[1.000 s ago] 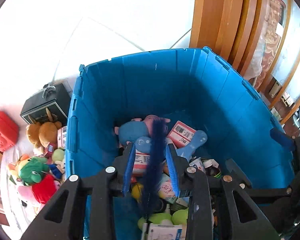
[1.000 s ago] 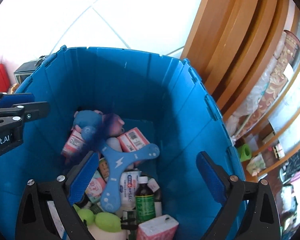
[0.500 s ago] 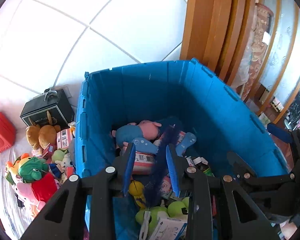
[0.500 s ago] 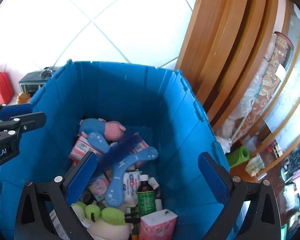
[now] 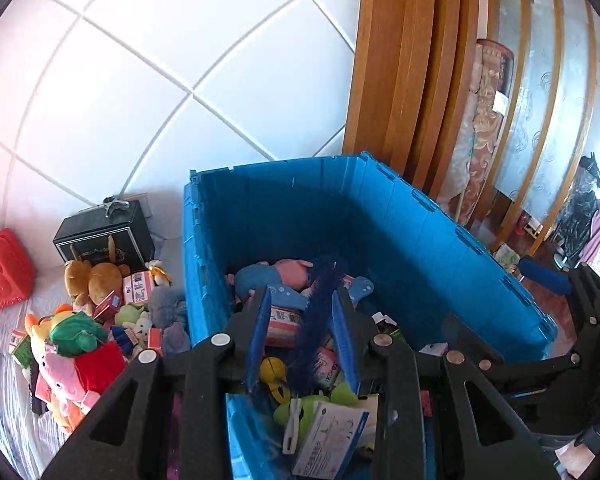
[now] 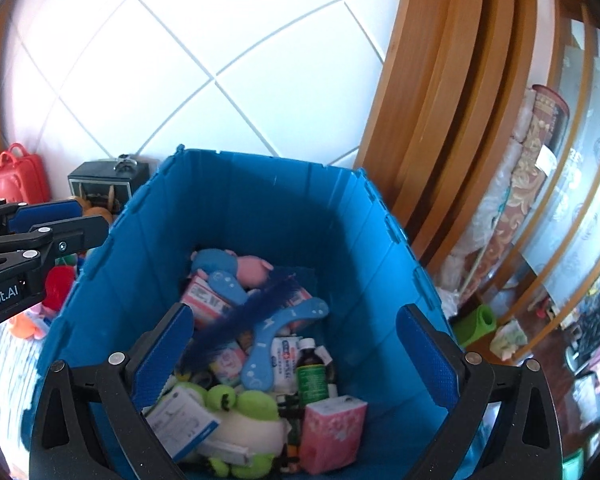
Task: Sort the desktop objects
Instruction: 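Withdraw both open grippers from the crate and move them to the pile, then grasp the white medicine box with the left gripper while the right approaches the maroon cloth, then pinch the maroon cloth with the right gripper and lift it, then carry the box and cloth over the crate and open both grippers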
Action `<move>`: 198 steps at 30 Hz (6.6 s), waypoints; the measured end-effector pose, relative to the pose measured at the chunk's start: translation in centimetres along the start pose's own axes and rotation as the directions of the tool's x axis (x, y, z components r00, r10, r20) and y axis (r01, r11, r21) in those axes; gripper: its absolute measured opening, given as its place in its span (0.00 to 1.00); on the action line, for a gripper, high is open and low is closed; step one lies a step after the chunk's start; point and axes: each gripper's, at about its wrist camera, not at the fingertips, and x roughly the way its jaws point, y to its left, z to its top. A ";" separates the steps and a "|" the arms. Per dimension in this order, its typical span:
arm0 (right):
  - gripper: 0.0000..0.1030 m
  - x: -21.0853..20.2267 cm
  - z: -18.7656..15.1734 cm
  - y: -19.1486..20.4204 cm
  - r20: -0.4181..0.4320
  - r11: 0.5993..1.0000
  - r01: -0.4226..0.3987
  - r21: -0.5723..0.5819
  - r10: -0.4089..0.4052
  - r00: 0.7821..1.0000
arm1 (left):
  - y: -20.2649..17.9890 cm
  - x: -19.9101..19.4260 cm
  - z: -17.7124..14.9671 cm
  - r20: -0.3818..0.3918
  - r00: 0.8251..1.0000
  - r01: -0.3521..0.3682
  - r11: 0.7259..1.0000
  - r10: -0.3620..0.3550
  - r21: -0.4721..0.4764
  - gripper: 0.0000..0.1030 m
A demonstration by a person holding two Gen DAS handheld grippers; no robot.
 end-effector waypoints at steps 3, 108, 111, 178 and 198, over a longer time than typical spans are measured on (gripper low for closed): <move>1.00 -1.6 -0.7 1.3 0.043 1.000 -0.013 0.009 0.012 0.999 | 1.3 -1.8 -1.3 0.046 0.999 -0.003 1.000 0.004 -0.017 0.30; 1.00 17.7 -22.5 35.0 -0.338 0.954 -0.284 0.101 0.301 0.892 | 42.6 -1.8 -35.8 -0.273 0.892 -0.430 0.861 0.359 -0.273 0.21; 1.00 17.4 -22.6 35.2 -0.329 0.957 -0.274 0.096 0.291 0.899 | 42.6 -2.1 -36.4 -0.281 0.892 -0.430 0.859 0.355 -0.277 0.21; 0.24 -5.3 -8.6 -0.6 0.399 0.970 0.120 0.211 -0.197 0.896 | -6.2 0.3 -7.2 0.186 0.981 0.021 0.986 -0.052 0.163 0.21; 1.00 -3.7 -8.8 -2.2 0.248 0.961 0.166 0.221 -0.220 0.943 | -4.4 1.7 -7.9 0.046 0.994 0.090 0.991 -0.095 0.100 0.55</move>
